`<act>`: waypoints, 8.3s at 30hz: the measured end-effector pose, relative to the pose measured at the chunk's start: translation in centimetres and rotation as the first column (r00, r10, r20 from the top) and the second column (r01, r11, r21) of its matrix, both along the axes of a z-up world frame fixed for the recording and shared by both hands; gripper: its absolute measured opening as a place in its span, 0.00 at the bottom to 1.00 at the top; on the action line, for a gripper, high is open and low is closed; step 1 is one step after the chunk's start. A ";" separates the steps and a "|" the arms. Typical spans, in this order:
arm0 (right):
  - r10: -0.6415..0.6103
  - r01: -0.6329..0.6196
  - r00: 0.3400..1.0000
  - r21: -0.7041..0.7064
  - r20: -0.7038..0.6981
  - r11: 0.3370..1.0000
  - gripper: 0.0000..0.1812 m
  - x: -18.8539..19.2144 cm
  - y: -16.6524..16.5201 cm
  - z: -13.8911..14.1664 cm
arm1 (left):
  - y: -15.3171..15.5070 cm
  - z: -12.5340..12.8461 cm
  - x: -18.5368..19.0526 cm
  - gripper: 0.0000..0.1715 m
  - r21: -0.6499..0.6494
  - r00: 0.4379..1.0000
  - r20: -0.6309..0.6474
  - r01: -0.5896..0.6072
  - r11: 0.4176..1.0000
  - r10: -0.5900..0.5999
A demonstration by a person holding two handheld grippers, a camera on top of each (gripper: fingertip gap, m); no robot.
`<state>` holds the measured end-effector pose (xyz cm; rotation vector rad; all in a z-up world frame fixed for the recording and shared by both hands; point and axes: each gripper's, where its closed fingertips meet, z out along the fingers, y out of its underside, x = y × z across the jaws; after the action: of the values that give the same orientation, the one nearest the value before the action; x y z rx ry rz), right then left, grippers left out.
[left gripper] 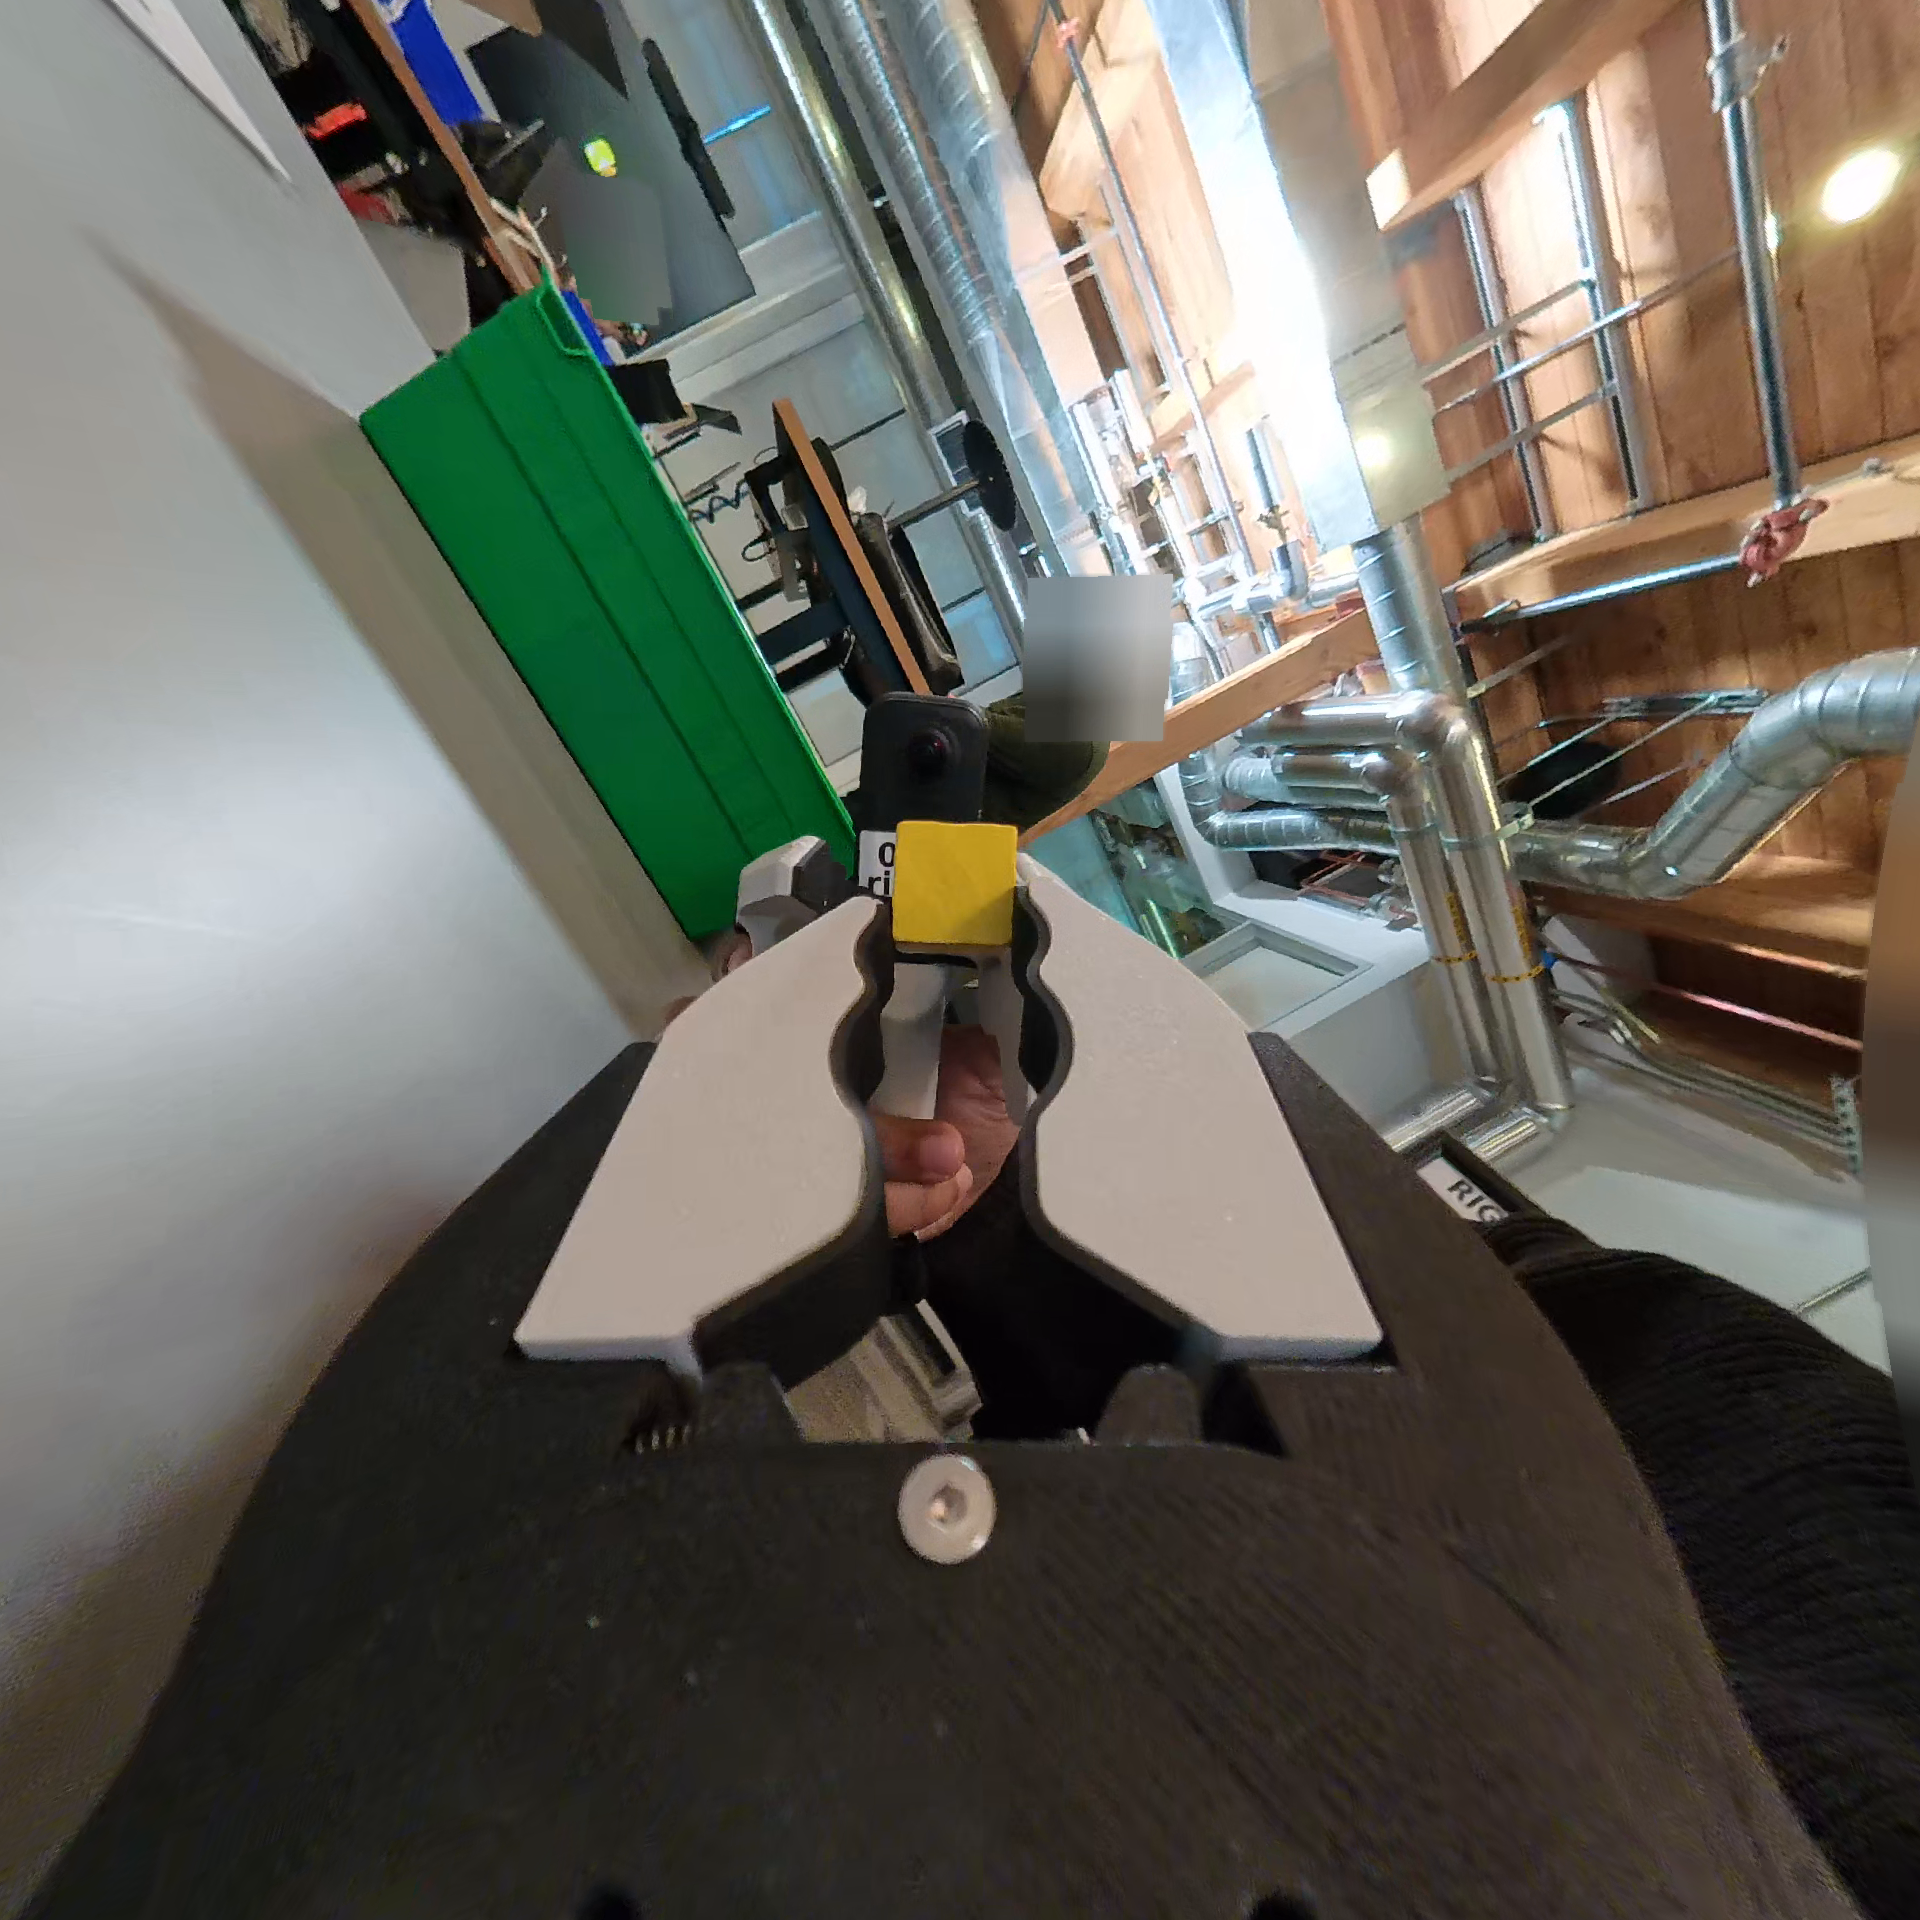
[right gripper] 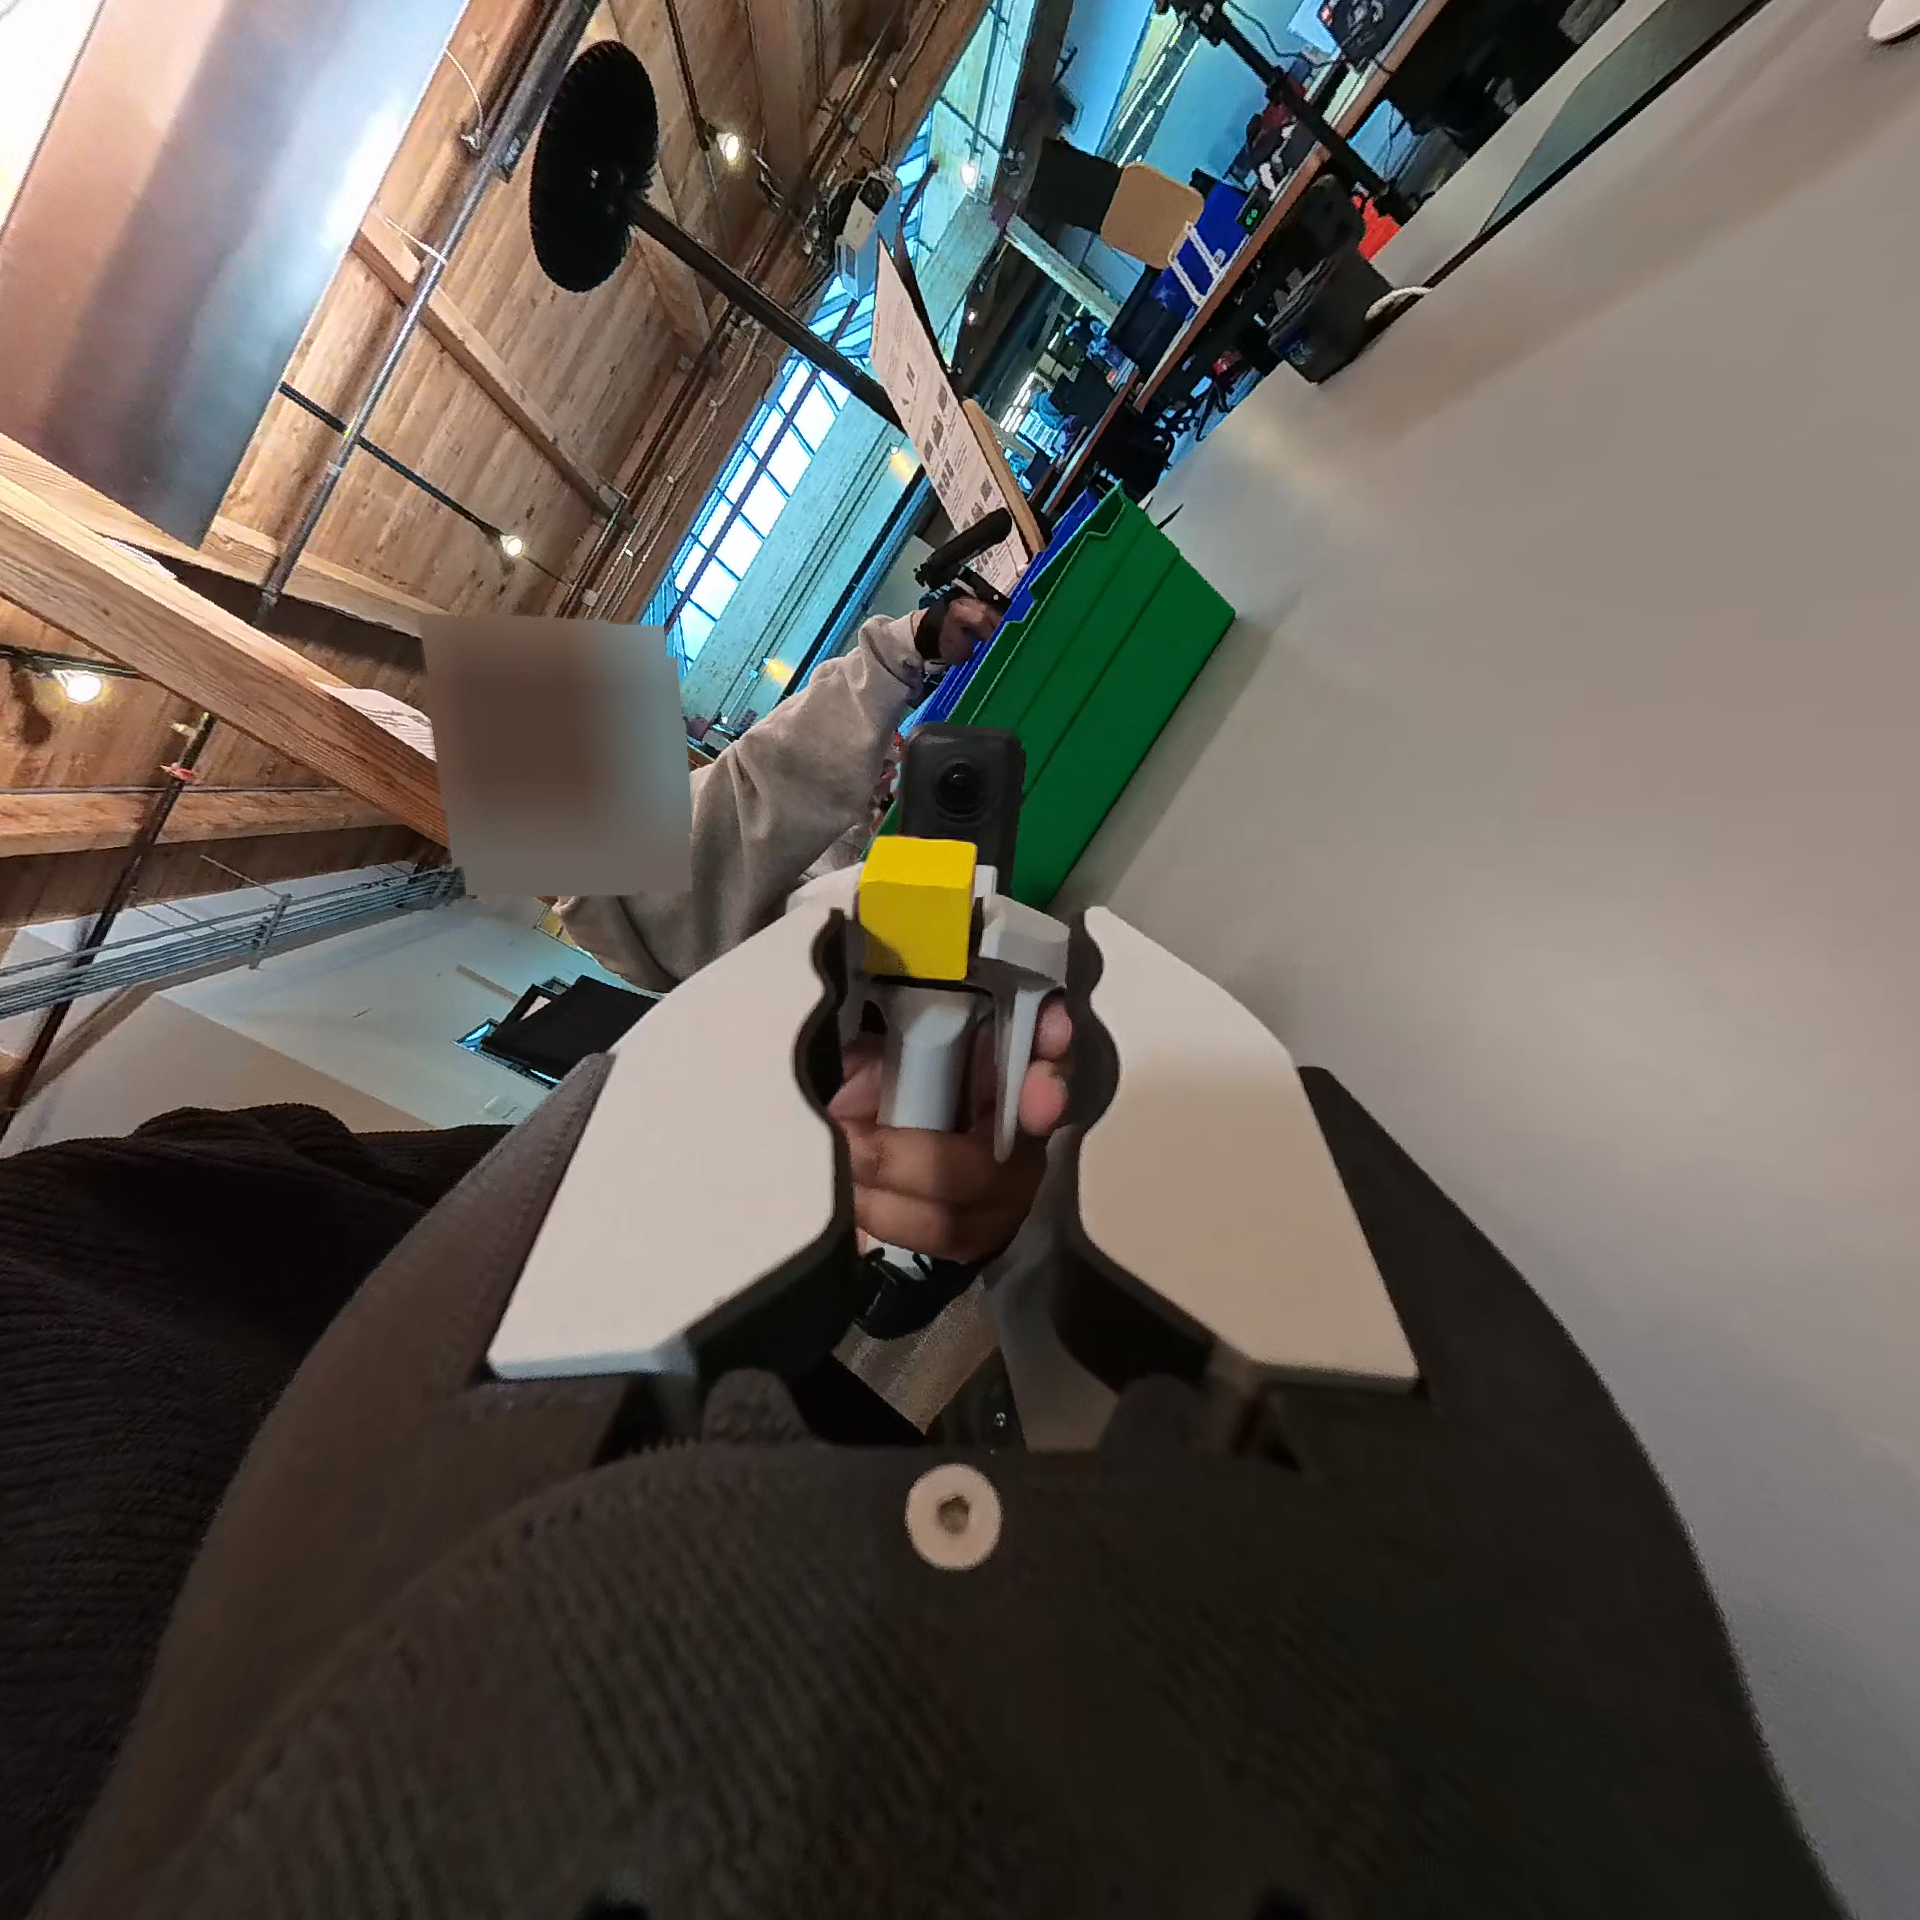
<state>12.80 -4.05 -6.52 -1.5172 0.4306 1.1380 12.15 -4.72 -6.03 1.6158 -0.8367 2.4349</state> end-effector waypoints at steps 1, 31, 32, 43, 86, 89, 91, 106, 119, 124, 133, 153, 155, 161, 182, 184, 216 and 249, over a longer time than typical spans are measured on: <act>-0.004 0.004 1.000 0.001 -0.004 1.000 0.22 0.1 0.0 0.0 | 0.1 0.2 -0.1 0.13 0.011 1.000 0.016 -0.012 1.000 0.012; 0.012 -0.013 0.999 -0.014 -0.048 1.000 0.11 0.1 0.3 -0.6 | 0.1 -1.5 0.5 0.13 0.031 0.999 -0.041 -0.033 0.999 0.034; 0.011 -0.012 0.999 -0.015 -0.043 1.000 0.11 0.2 0.3 -0.7 | 0.0 -1.5 0.5 0.13 0.028 0.999 -0.043 -0.032 0.999 0.033; -0.008 0.009 0.999 -0.020 0.036 1.000 0.11 0.6 0.2 -0.6 | -0.2 -2.1 0.7 0.19 0.035 0.997 -0.075 0.003 0.999 0.000; -0.248 0.624 0.703 -0.411 0.666 0.665 0.11 28.1 -14.3 6.3 | -1.7 -1.6 -0.1 0.29 0.172 0.997 -0.063 0.061 0.983 -0.050; -0.104 0.653 0.714 -0.605 0.692 0.456 0.11 33.3 -18.2 2.0 | -2.1 -1.9 0.0 0.29 0.159 0.995 -0.073 0.082 0.984 -0.072; 0.020 0.679 0.699 -0.672 0.715 0.294 0.11 35.9 -20.6 -0.7 | -2.4 -2.1 0.1 0.29 0.153 0.993 -0.079 0.095 0.984 -0.084; 0.276 0.665 0.722 -0.746 0.635 -0.021 0.12 39.5 -23.2 -7.1 | -2.0 -1.9 -0.5 0.29 0.152 0.994 -0.074 0.096 0.984 -0.085; 0.291 0.670 0.714 -0.742 0.637 -0.018 0.12 39.9 -23.1 -8.4 | -2.2 -2.2 -0.5 0.29 0.138 0.991 -0.086 0.113 0.984 -0.102; 0.294 0.671 0.712 -0.741 0.638 -0.017 0.12 39.9 -23.0 -8.3 | -2.0 -2.2 -0.4 0.29 0.114 0.991 -0.090 0.111 0.987 -0.101; 0.323 0.674 0.705 -0.739 0.631 -0.027 0.12 39.8 -23.1 -8.5 | -2.4 -2.1 -0.5 0.28 0.143 0.990 -0.086 0.120 0.982 -0.108; 0.332 0.693 0.686 -0.721 0.648 -0.024 0.13 39.7 -22.5 -8.1 | -2.4 -2.2 -0.6 0.27 0.136 0.990 -0.091 0.118 0.984 -0.107; 0.334 0.694 0.684 -0.719 0.648 -0.027 0.13 39.7 -22.5 -8.0 | -2.4 -2.1 -0.6 0.27 0.136 0.990 -0.090 0.118 0.984 -0.107; 0.317 0.706 0.672 -0.709 0.669 0.001 0.12 39.9 -22.1 -6.8 | -2.4 -2.2 -0.6 0.27 0.130 0.990 -0.091 0.121 0.984 -0.110; 0.292 0.698 0.692 -0.716 0.660 -0.037 0.01 41.8 -21.2 -8.8 | -2.3 -2.4 -0.4 0.27 0.116 0.988 -0.100 0.129 0.985 -0.117; 0.292 0.694 0.696 -0.719 0.656 -0.037 0.01 41.9 -21.2 -9.0 | -2.3 -2.4 -0.4 0.27 0.111 0.988 -0.102 0.130 0.985 -0.119; 0.322 0.699 0.684 -0.714 0.654 -0.035 0.01 41.0 -21.8 -8.4 | -2.5 -2.4 -0.4 0.27 0.107 0.986 -0.103 0.141 0.984 -0.130; 0.061 0.768 0.567 -0.553 0.822 0.323 0.00 37.1 -16.1 0.8 | -1.6 -2.6 -0.2 0.27 0.186 0.991 -0.094 0.111 0.976 -0.095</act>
<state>49.92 -20.14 -5.72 -2.4455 0.8775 -0.3963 11.91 -6.30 -8.62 1.6776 -1.1400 2.2583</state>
